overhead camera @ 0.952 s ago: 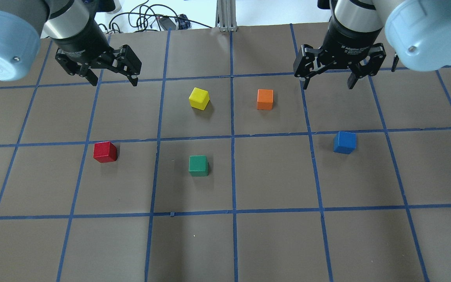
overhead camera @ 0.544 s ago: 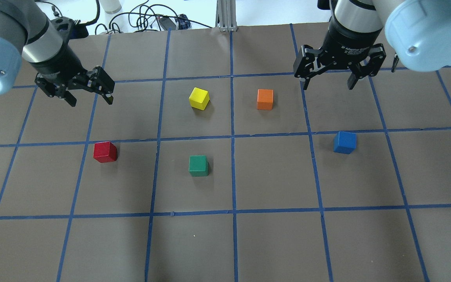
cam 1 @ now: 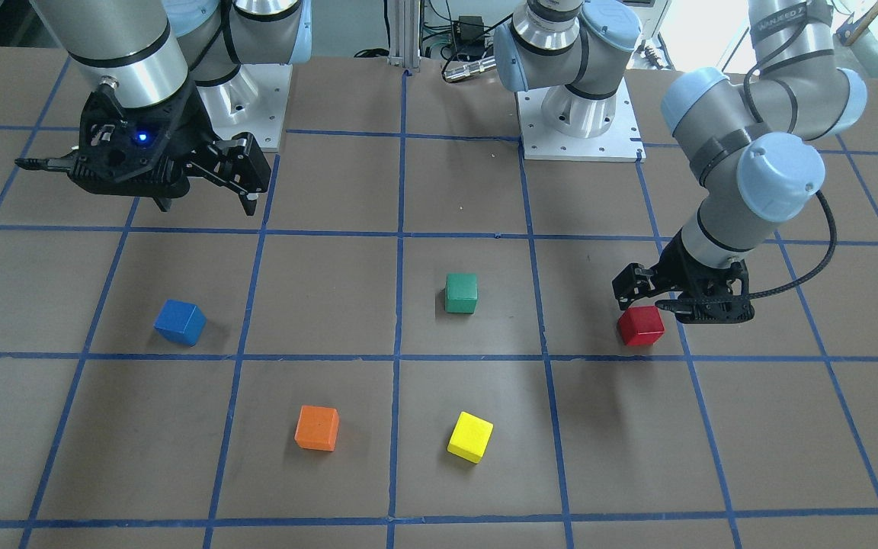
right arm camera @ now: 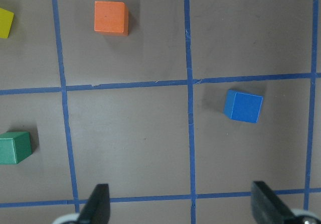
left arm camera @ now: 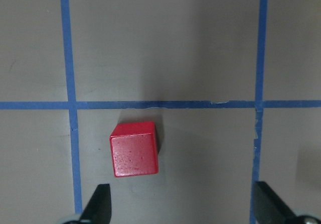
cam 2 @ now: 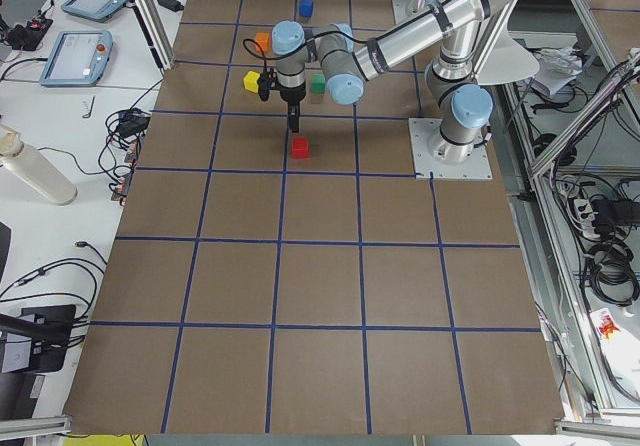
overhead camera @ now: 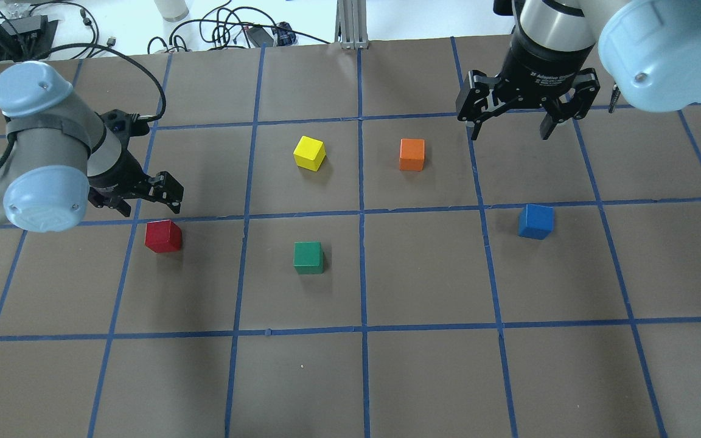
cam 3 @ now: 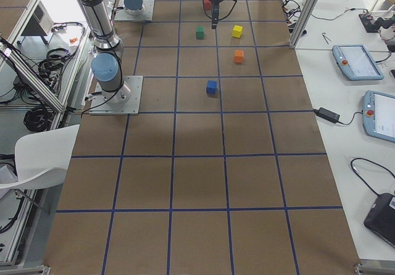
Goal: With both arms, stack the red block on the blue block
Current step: 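Lower the left gripper around the red cube and close it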
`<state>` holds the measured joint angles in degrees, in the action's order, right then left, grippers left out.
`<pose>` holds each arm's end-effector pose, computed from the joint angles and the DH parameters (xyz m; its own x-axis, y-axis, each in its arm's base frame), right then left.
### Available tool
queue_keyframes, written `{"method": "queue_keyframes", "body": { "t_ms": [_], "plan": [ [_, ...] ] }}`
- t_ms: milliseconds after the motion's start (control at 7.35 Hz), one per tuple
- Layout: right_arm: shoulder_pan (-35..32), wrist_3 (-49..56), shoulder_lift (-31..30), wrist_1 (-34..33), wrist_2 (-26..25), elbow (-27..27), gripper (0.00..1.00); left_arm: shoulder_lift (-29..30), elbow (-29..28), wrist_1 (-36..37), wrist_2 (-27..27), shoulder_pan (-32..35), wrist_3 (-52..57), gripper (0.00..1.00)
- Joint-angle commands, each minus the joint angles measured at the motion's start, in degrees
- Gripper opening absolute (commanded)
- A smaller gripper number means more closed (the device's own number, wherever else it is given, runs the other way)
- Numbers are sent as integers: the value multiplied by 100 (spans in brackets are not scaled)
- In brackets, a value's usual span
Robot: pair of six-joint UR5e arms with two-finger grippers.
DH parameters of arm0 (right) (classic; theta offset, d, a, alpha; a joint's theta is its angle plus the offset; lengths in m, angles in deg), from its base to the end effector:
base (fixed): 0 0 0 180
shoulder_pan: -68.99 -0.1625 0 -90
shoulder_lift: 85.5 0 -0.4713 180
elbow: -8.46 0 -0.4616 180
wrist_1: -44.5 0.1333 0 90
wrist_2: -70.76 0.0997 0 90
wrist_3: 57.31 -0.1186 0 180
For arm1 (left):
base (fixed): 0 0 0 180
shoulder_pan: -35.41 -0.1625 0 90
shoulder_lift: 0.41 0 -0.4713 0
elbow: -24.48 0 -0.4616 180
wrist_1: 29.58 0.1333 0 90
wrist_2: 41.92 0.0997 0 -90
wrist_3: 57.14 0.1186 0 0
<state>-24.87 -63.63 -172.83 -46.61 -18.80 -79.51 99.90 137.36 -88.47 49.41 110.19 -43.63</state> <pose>0.1732 -0.5738 0.5104 -0.9990 0.0429 -0.0085 0.0429 0.9991 -0.0073 0.0226 -0.5804 0.2514 -0.9995 -0.0291 -0.0141 -0.0297 0.9987 0.0407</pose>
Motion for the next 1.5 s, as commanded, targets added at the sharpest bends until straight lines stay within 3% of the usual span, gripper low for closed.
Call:
{"method": "queue_keyframes", "body": {
  "t_ms": [0, 408, 680, 816, 952, 1088, 1360],
  "plan": [
    [0, 0, -3, -3, 0, -1, 100, 313, 252, 404, 183, -139, 99, 100],
    [0, 0, 6, 5, 0, -1, 100, 525, 419, 659, 183, -139, 99, 100],
    [0, 0, 6, 5, 0, -1, 100, 665, 437, 879, 183, -139, 125, 64],
    [0, 0, 6, 5, 0, -1, 100, 666, 402, 880, 192, -139, 108, 37],
    [0, 0, 6, 5, 0, -1, 100, 649, 376, 889, 210, -131, 117, 18],
    [0, 0, 6, 5, 0, -1, 100, 579, 271, 845, 314, -78, 108, 6],
    [0, 0, 6, 5, 0, -1, 100, 456, -411, 208, 307, 297, 108, 4]
  ]
}}
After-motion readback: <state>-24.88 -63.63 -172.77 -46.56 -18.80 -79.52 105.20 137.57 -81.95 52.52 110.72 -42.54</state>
